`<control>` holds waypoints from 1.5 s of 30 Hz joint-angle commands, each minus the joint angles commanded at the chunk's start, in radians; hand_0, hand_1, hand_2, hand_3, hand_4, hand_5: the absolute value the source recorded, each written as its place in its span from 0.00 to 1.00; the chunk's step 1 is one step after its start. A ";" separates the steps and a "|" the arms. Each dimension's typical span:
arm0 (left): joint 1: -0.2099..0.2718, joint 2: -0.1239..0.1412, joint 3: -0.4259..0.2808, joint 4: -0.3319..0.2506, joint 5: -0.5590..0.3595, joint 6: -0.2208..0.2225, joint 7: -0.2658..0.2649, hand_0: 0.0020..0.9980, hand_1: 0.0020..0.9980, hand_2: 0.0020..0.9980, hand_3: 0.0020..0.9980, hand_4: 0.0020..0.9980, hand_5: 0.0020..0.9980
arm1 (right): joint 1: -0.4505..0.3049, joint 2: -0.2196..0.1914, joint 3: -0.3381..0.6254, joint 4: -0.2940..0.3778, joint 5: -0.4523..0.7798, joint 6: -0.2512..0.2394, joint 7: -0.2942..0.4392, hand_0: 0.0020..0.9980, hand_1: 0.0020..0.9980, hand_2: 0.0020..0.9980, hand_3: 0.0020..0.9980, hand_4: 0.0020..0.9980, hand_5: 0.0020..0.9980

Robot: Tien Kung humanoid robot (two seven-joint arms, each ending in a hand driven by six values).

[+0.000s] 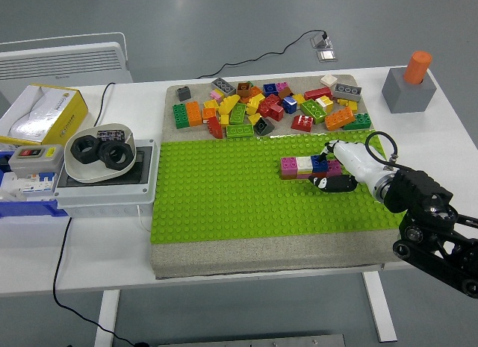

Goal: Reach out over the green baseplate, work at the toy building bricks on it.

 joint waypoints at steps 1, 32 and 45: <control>0.000 0.000 0.000 0.000 0.000 0.000 0.000 0.64 0.57 0.74 0.97 1.00 1.00 | -0.001 0.000 -0.001 -0.001 0.001 0.000 0.001 0.92 0.90 0.94 0.68 0.73 0.58; 0.011 -0.003 0.002 -0.002 -0.005 0.005 0.001 0.64 0.57 0.74 0.97 1.00 1.00 | -0.017 -0.018 0.048 0.018 0.043 -0.041 0.054 0.92 0.90 0.93 0.67 0.69 0.56; 0.005 0.000 0.009 0.001 -0.008 0.007 -0.002 0.64 0.57 0.74 0.97 1.00 1.00 | -0.115 -0.062 0.187 0.087 0.247 -0.202 0.253 0.84 0.81 0.86 0.68 0.68 0.49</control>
